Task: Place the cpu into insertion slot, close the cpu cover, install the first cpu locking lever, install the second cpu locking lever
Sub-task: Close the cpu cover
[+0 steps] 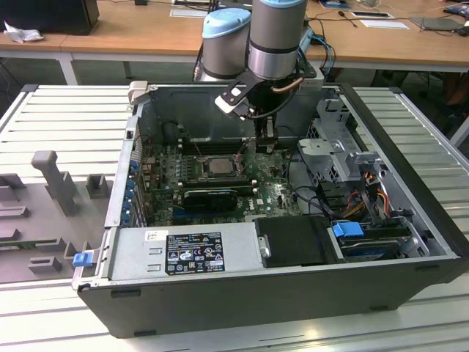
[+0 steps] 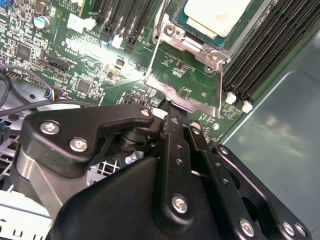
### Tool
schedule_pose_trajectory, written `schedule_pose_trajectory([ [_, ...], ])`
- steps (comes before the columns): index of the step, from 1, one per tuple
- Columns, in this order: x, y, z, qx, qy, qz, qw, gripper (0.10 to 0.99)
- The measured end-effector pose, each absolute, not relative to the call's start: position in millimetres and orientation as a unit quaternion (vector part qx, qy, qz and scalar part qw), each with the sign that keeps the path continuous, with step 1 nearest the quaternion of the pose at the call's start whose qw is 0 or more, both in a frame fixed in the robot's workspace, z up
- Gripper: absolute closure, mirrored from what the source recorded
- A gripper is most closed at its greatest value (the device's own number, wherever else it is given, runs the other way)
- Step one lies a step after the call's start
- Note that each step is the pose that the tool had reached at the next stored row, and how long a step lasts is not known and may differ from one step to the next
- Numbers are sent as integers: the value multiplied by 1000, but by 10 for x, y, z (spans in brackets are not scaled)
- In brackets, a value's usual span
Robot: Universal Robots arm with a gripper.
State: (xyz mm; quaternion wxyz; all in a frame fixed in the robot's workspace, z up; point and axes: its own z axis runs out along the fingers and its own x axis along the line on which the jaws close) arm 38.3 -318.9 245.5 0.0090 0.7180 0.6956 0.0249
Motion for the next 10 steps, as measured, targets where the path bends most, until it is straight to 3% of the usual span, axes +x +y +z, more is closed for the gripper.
schedule_pose_trajectory([
  [10,296,-3189,2455,718,696,25,9,980],
])
